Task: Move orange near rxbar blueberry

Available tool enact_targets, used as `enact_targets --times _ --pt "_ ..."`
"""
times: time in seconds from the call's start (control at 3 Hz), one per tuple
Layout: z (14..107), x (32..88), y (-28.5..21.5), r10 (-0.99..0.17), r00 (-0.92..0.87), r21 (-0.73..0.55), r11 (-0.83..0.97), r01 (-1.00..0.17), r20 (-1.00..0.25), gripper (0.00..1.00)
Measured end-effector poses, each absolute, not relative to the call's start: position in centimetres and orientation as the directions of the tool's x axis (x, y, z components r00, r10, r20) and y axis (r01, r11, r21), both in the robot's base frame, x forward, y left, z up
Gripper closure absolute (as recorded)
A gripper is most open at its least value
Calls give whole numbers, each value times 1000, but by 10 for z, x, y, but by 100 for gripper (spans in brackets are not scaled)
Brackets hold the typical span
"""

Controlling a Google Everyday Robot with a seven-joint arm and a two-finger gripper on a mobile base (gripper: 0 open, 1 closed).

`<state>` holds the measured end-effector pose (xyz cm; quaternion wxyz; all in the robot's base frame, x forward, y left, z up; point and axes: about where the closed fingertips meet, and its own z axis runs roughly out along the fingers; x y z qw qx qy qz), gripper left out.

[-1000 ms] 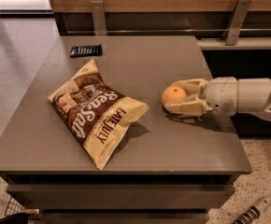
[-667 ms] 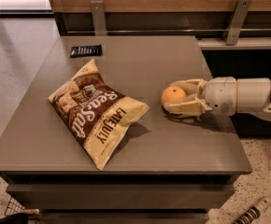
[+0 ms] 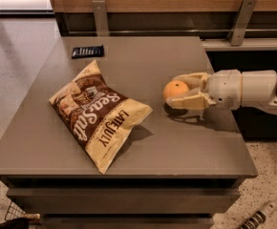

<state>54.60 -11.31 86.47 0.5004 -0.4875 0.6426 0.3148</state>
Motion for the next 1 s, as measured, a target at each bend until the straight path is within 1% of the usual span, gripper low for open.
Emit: enact_targets --times 0.33,0.67,1.0 --pt "911 588 -98 -354 27 -134 281 -950 -935 100" --pt "958 648 -69 -374 79 -182 249 -951 -924 100" --pt "974 716 -15 -363 79 -177 246 -953 -929 100"
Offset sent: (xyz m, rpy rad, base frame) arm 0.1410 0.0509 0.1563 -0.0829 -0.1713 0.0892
